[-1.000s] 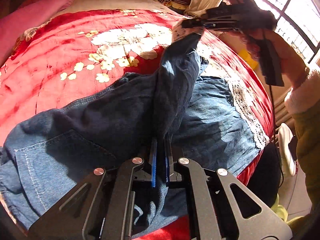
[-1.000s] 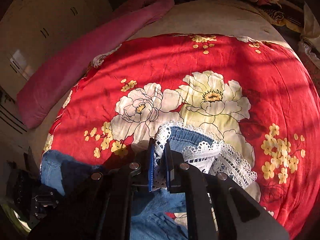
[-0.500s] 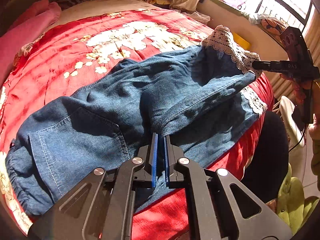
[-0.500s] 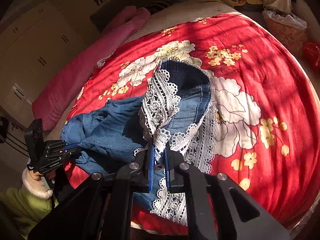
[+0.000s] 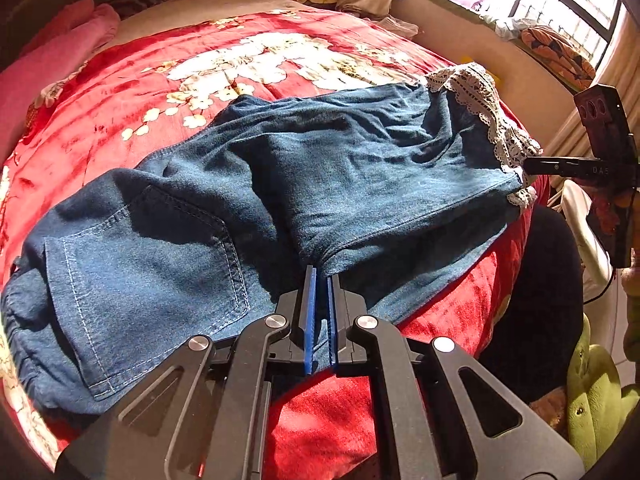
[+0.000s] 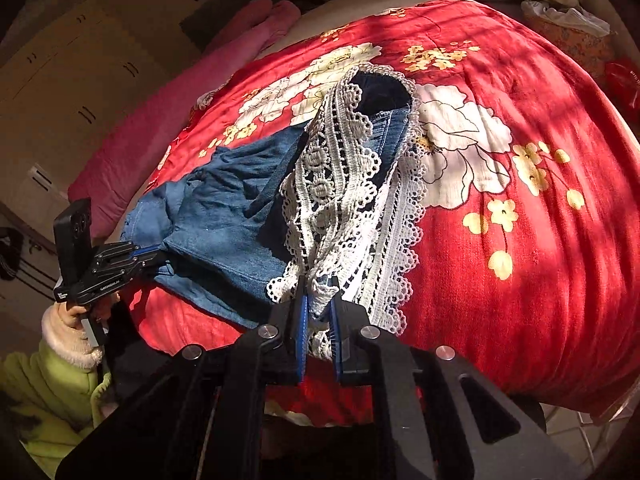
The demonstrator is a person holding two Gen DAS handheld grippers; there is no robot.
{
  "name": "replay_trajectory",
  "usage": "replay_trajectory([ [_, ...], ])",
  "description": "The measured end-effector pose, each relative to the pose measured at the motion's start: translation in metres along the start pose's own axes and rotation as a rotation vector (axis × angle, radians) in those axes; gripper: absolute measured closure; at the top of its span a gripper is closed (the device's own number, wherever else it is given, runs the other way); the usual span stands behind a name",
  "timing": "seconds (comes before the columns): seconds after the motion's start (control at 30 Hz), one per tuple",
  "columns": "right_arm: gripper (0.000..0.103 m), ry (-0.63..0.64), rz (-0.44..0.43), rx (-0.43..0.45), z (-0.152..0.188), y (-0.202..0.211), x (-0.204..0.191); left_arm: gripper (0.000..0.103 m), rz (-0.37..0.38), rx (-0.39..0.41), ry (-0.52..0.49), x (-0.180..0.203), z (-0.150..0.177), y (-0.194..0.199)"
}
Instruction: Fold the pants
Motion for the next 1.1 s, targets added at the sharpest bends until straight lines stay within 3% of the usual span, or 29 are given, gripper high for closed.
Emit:
replay_trajectory([
  [0.07,0.094,0.007,-0.004,-0.021,0.008,0.002,-0.001,0.102,0.019,0.007,-0.023,0.003,0.003,0.008],
  [0.23,0.090,0.000,0.042,-0.111,0.035,-0.022,0.008,0.102,-0.019,-0.023,-0.089,0.010,0.018,-0.004],
  [0.37,0.085,-0.030,0.032,-0.116,0.040,-0.022,0.008,0.101,-0.010,-0.024,-0.053,0.006,0.023,-0.013],
  [0.43,0.076,-0.022,0.041,-0.110,0.039,-0.013,0.008,0.090,0.016,-0.019,-0.037,0.007,0.023,-0.011],
  [0.5,0.062,0.004,0.096,-0.083,0.032,0.001,0.010,0.051,0.026,-0.016,-0.024,0.007,0.023,-0.009],
  [0.53,0.055,0.010,0.112,-0.061,0.027,0.008,0.012,0.050,0.032,-0.020,-0.017,0.007,0.024,-0.008],
  [0.63,0.052,0.021,0.141,0.000,0.007,0.023,0.017,0.050,0.035,0.003,-0.007,0.008,0.021,0.005],
  [0.7,0.050,0.034,0.161,0.024,-0.010,0.025,0.020,0.043,0.025,0.048,0.011,0.003,0.015,0.022],
  [0.8,0.047,0.055,0.174,0.052,-0.039,0.018,0.021,0.035,-0.027,0.141,0.093,-0.024,0.005,0.055],
  [0.93,0.045,0.115,0.165,0.072,-0.074,0.002,0.007,0.030,-0.178,0.229,0.261,-0.086,0.010,0.099],
  [1.03,0.042,0.171,0.158,0.055,-0.089,-0.019,-0.009,0.023,-0.262,0.230,0.357,-0.132,0.023,0.118],
  [1.1,0.038,0.203,0.232,0.044,-0.096,-0.032,-0.006,0.022,-0.277,0.221,0.419,-0.156,0.031,0.121],
])
Point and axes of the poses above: each gripper's, at about its wrist camera, not at the fingertips, and y roughly against the way its jaws point, x to its right, z to its underside, the point moved 9 cm from there along -y, roughly the way its jaws point, and after that the axes turned 8 degrees about y, right-handed, at the moved point
